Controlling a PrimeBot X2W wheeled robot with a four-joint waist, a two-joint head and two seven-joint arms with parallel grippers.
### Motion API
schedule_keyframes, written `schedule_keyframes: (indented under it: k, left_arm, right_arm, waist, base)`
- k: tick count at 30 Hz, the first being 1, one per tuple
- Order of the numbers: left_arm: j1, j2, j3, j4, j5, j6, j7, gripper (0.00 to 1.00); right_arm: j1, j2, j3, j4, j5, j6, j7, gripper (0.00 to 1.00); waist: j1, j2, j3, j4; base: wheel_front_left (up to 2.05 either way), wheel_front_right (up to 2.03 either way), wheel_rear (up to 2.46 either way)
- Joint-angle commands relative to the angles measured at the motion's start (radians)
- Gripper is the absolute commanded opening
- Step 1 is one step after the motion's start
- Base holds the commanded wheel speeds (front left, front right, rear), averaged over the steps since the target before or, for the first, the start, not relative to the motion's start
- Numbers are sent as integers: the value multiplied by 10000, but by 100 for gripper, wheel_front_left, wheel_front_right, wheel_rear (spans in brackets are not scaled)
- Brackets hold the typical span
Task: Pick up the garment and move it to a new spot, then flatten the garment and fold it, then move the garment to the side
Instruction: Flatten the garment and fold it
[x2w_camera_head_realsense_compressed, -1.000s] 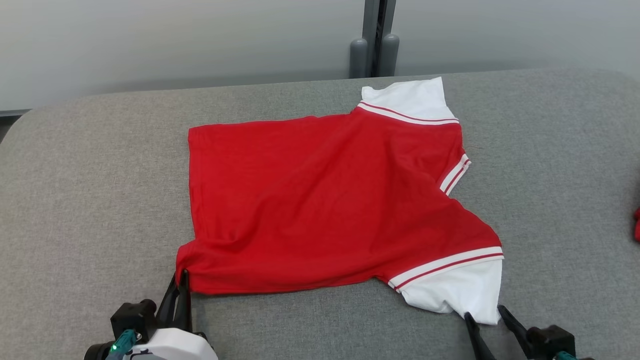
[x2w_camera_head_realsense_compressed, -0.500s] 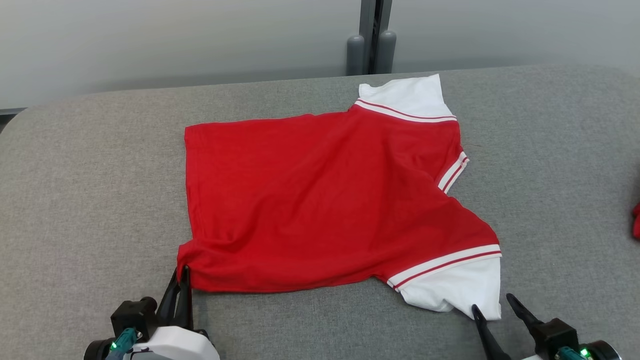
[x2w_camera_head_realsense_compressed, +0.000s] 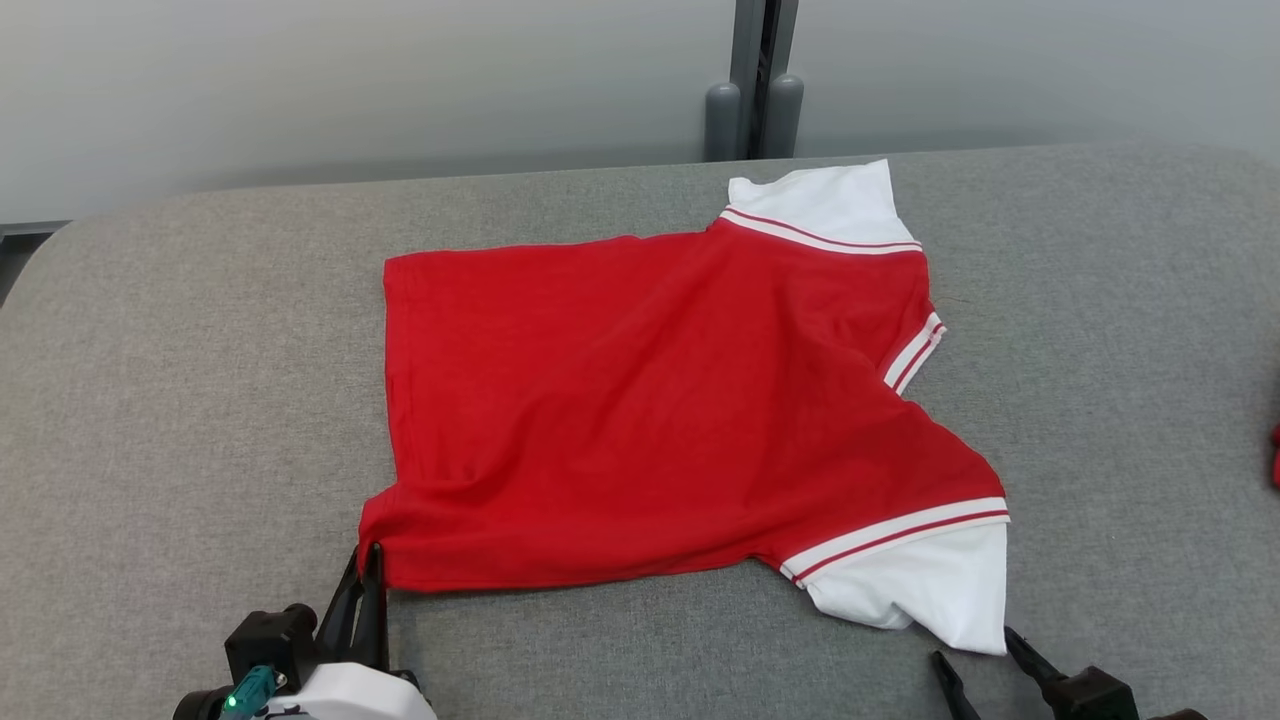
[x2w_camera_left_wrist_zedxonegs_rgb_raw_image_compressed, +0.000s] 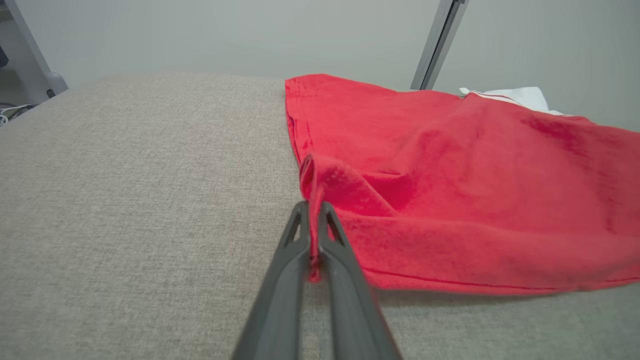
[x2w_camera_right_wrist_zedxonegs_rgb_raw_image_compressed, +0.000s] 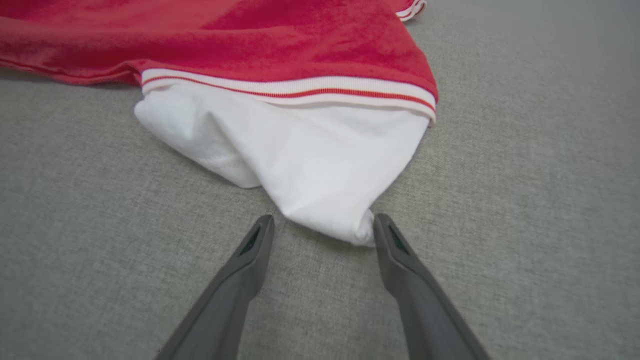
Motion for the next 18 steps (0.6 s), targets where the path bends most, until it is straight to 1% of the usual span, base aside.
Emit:
schedule_keyframes:
  k: [1, 6, 7, 8, 9, 10, 14, 18]
  left_arm:
    - [47, 46, 20, -38, 41, -48, -2, 0]
    - [42, 46, 50, -63, -2, -72, -2, 0]
    - [40, 46, 58, -66, 0, -80, -2, 0]
    - [36, 46, 61, -72, 5, -86, -2, 0]
    - [31, 46, 62, -81, 20, -91, -2, 0]
    - [27, 46, 60, -90, 40, -92, -2, 0]
    - [-5, 43, 42, -227, 58, -110, -2, 0]
    - [-139, 46, 41, -697, 153, -140, -2, 0]
  right_arm:
    - [78, -111, 98, 60, -27, -2, 6, 100]
    - [34, -146, 115, 149, -74, -2, 6, 100]
    - [-2, -115, 93, 164, -62, -2, 6, 94]
    - [-47, -85, 80, 176, -52, -2, 7, 44]
    - [-89, -55, 53, 199, -61, -2, 7, 5]
    - [-134, -1, 29, 175, -26, -2, 7, 0]
    - [-171, 62, -11, -25, 198, -2, 7, 0]
    - [-244, 79, 82, -752, 945, -2, 7, 0]
  waist:
    - [0, -1, -20, 5]
    - [0, -1, -24, 11]
    - [0, -1, -19, 11]
    - [0, -1, -12, 10]
    - [0, -1, -9, 11]
    - [0, -1, -8, 13]
    - [0, -1, -27, 18]
    - [0, -1, -167, -15]
  base:
    - [0, 0, 0]
    - [0, 0, 0]
    - [0, 0, 0]
    - [0, 0, 0]
    - [0, 0, 0]
    - [0, 0, 0]
    - [0, 0, 0]
    - [0, 0, 0]
